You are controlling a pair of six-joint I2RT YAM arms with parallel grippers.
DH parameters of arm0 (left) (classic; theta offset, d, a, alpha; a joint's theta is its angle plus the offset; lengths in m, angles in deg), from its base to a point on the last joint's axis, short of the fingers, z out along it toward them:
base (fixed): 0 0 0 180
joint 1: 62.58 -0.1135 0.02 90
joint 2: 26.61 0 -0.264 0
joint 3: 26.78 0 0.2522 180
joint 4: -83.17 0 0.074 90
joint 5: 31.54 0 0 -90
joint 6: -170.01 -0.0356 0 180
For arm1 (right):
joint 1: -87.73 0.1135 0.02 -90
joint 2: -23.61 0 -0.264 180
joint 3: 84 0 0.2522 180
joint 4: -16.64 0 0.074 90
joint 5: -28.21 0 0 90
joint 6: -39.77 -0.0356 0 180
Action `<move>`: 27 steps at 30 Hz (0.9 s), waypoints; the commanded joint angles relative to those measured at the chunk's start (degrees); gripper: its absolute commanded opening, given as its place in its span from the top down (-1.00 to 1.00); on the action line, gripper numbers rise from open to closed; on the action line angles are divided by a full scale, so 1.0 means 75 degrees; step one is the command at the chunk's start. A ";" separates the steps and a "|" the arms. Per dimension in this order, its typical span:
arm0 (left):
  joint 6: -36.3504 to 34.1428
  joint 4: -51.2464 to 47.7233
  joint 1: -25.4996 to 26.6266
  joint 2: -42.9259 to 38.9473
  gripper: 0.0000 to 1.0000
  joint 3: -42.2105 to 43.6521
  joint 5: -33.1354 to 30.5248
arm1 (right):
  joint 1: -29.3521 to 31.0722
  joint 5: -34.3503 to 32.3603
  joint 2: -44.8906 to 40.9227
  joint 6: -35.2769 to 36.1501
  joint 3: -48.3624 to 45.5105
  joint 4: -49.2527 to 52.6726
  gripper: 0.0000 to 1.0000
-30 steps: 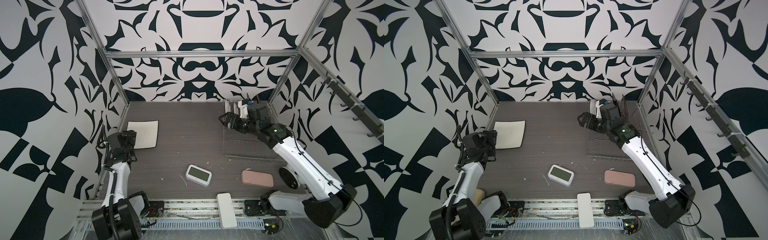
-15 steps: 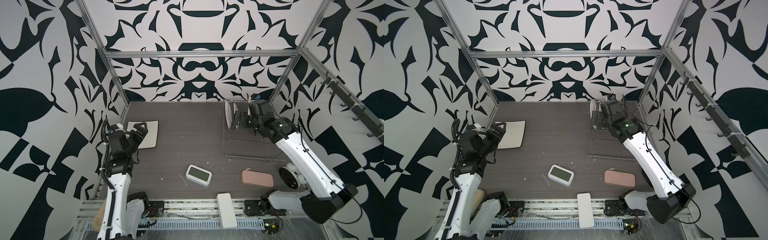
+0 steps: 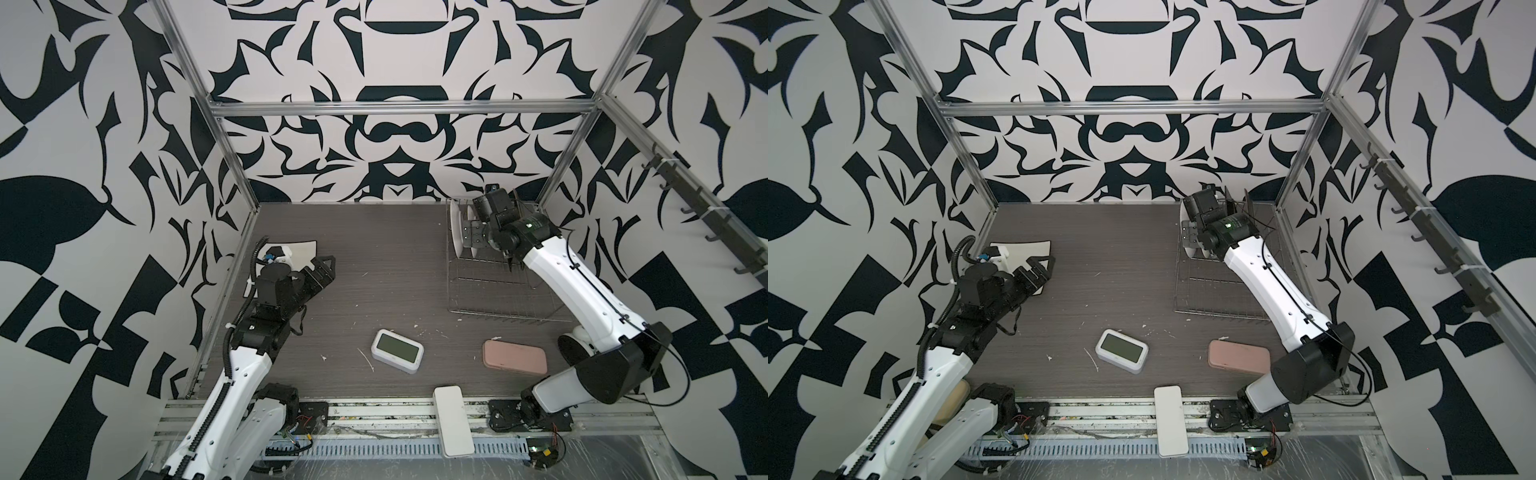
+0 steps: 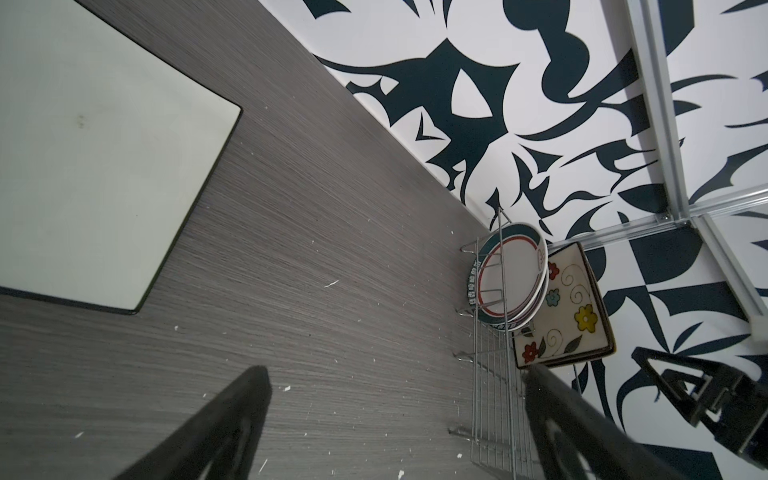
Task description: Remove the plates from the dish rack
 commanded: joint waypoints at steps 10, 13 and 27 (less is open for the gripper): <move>0.0119 0.0846 0.0575 -0.0098 -0.99 0.0642 -0.1037 | -0.0189 -0.1313 0.0775 0.0597 0.0910 0.0585 -0.81; 0.0105 0.0939 0.0589 0.0007 -0.99 0.0680 -0.0973 | -0.0230 -0.1622 0.1078 0.0651 0.1067 0.0560 -0.77; 0.0082 0.1201 0.0647 0.0512 -0.99 0.0587 -0.0759 | -0.0749 -0.2031 0.1911 0.0876 0.0902 -0.0139 -0.67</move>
